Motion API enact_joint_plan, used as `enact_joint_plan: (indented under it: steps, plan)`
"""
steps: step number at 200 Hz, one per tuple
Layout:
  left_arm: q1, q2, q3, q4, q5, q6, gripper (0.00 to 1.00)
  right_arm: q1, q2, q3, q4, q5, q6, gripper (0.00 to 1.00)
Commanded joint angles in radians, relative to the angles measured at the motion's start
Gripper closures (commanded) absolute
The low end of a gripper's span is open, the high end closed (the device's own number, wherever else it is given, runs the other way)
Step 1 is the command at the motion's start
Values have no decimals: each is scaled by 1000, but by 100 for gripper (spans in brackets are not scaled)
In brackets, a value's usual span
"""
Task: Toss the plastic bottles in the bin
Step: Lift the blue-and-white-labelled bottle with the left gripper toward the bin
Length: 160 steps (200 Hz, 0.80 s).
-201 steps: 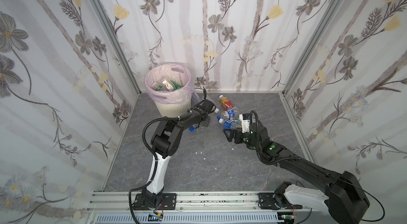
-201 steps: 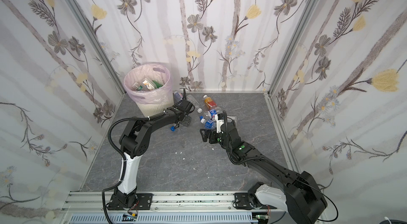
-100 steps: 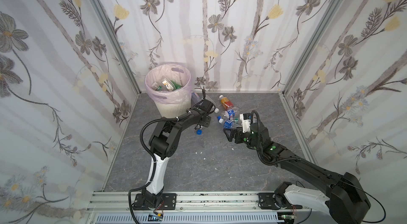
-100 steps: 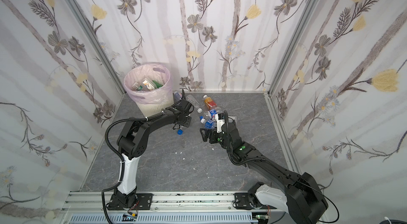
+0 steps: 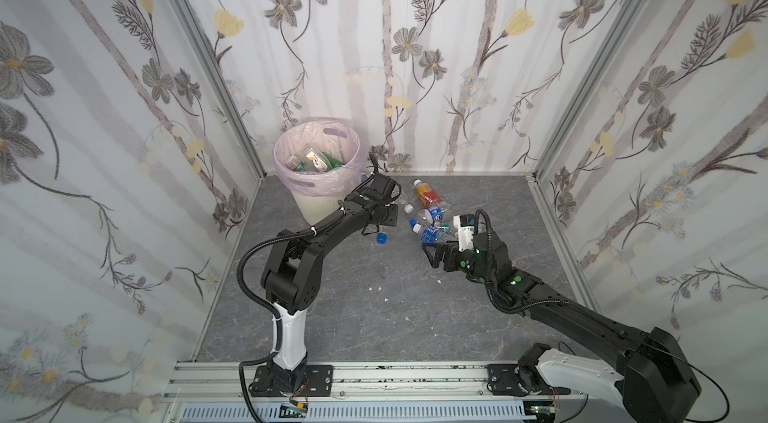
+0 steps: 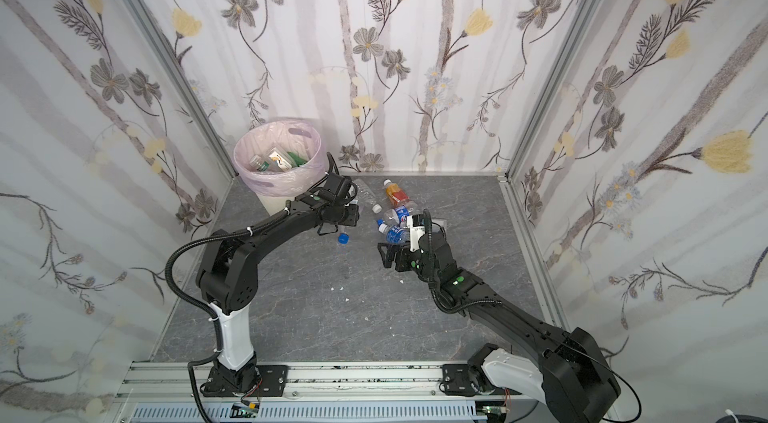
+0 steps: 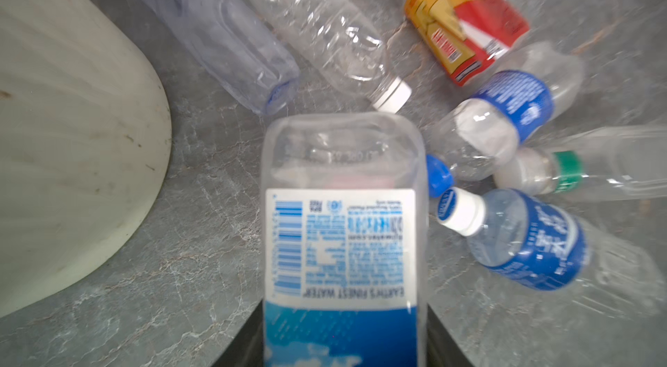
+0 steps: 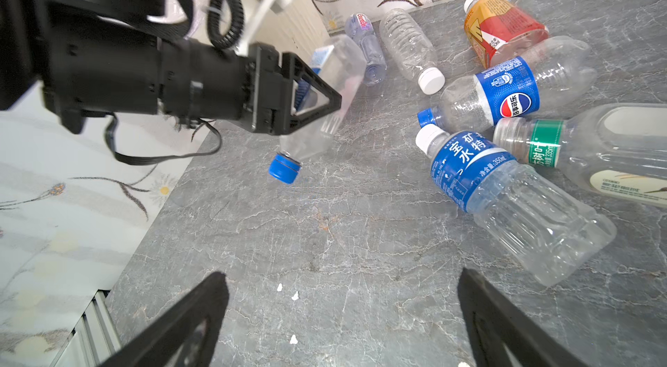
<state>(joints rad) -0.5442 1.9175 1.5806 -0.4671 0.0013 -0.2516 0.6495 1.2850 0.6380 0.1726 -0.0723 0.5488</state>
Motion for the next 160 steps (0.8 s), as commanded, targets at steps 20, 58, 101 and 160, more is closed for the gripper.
enact_joint_plan:
  steps: [20,58,101,160]
  plan:
    - [1,-143,8,43,-27,-34,53,2,26,81,-13,2,-50,0]
    - [10,-268,30,82,-95,-12,53,14,85,224,-56,13,-103,0]
    - [48,-354,84,147,-130,49,53,38,172,384,-82,3,-131,0]
    - [137,-363,321,166,-199,170,51,78,261,519,-100,-4,-141,0]
